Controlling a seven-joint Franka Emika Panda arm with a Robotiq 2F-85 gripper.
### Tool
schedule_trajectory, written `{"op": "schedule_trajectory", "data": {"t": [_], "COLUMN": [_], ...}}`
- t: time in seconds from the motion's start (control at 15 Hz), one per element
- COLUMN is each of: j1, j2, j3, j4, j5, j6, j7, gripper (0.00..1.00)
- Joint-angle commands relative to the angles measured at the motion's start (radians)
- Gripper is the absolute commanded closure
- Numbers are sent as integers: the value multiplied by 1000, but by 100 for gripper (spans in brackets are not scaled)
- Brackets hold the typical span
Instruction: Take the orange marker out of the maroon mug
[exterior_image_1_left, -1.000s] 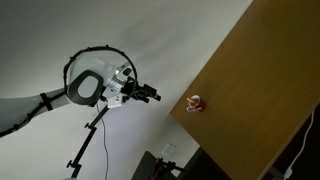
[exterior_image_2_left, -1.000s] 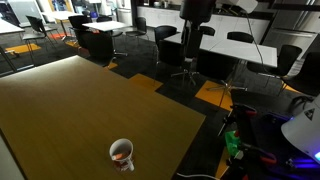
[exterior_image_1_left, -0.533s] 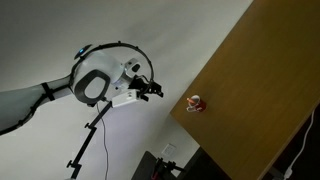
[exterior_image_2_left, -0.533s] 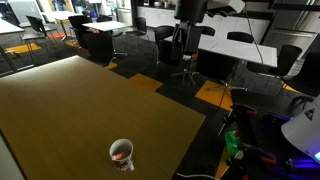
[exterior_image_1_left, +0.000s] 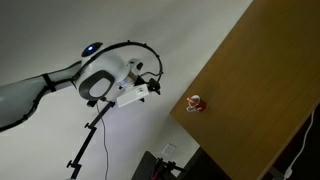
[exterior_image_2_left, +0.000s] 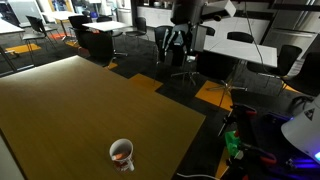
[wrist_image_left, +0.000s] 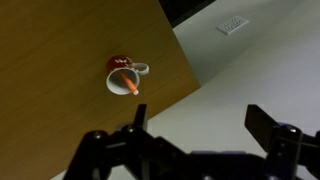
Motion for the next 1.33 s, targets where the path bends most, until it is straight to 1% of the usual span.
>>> {"op": "schedule_trajectory", "data": {"t": [0.0,0.13,0.2,0.33,0.47,0.73,0.93,1.27], "j1": [0,-10,-21,-26,-28,-25,-49,-101], "j2": [42,59,30,45,51,71,96,174], "j3": [-9,-8,18,19,19,-6,-11,-4], "j4": [58,78,36,51,58,82,95,139], "j5": [84,130,93,109,109,257,366,475], "j6": [-79,-133,-76,-99,-103,-161,-231,-382], "j7": [-159,-232,-169,-202,-206,-488,-700,-1021], "gripper": [0,0,0,0,0,0,0,0]}}
